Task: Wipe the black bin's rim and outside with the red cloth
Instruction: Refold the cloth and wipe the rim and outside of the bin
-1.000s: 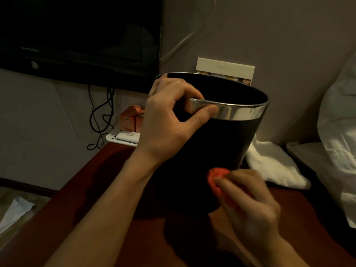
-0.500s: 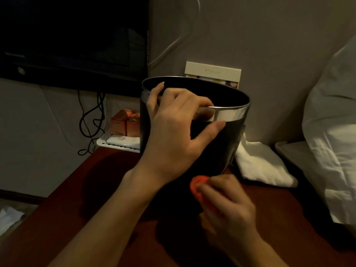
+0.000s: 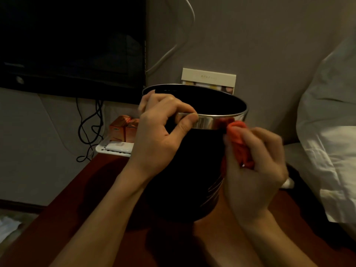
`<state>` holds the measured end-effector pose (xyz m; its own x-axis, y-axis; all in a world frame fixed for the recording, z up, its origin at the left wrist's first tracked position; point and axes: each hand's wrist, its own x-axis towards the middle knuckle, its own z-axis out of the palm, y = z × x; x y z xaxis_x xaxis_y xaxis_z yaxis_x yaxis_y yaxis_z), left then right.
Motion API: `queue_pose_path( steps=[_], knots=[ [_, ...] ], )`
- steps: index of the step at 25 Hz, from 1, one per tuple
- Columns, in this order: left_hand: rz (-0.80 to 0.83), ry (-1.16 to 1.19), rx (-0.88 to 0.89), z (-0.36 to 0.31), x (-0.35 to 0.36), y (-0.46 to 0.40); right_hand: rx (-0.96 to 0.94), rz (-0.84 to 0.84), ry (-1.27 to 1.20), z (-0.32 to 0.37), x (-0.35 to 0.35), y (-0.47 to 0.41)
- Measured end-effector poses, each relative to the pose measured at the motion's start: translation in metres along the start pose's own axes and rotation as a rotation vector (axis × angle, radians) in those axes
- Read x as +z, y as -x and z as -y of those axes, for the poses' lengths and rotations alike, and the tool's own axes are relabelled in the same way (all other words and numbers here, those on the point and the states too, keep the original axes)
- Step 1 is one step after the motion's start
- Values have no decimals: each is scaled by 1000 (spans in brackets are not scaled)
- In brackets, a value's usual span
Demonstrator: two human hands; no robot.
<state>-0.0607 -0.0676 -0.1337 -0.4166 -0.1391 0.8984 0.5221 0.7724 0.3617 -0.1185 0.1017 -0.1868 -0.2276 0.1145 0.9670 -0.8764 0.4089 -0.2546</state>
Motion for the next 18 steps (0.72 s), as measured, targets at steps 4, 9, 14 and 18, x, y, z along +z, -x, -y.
queue_pose_path(
  steps=[4, 9, 14, 18],
  knots=[
    [-16, -14, 4, -1, 1, 0, -345, 197, 21, 4, 5, 36],
    [6, -33, 13, 0, 0, -1, -539, 620, 40, -23, -10, 92],
    [-21, -16, -22, -2, -3, -1, -39, 503, -53, -44, -36, 97],
    [28, -204, 40, -27, 21, 10, 169, 168, -30, -36, -42, 50]
  ],
)
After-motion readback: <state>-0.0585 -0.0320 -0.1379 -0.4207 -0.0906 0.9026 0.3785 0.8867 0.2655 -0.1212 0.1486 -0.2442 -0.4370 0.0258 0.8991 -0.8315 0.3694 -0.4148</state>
